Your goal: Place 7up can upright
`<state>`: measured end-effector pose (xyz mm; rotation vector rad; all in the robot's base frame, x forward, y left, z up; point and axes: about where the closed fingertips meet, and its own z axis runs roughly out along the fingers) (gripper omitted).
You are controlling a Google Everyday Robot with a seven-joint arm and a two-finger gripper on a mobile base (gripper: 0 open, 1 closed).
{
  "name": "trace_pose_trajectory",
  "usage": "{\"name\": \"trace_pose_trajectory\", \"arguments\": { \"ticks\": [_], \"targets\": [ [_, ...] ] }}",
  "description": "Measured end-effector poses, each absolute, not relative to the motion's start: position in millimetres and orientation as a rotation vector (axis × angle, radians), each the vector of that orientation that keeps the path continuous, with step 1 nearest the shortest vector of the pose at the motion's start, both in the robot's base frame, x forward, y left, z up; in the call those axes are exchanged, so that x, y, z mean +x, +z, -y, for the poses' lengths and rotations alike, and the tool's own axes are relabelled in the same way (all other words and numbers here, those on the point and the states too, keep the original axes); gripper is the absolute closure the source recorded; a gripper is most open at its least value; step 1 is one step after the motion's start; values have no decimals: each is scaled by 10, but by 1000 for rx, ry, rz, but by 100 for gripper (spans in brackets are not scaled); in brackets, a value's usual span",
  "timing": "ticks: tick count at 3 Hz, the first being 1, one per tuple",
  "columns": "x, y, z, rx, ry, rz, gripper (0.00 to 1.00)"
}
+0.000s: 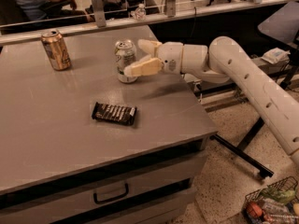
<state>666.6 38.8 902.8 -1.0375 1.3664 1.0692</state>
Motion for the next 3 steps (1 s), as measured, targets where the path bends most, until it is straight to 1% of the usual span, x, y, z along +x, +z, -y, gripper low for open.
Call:
{"name": "trace_pose_trajectory", "arguments": {
  "ticks": [1,2,3],
  "targets": [
    [6666,9028,-116,-1029,983,-1415,0],
    [6628,9003,264,-984,867,-1497,0],
    [6614,8988,342,-971,844,-1514,0]
  ]
}}
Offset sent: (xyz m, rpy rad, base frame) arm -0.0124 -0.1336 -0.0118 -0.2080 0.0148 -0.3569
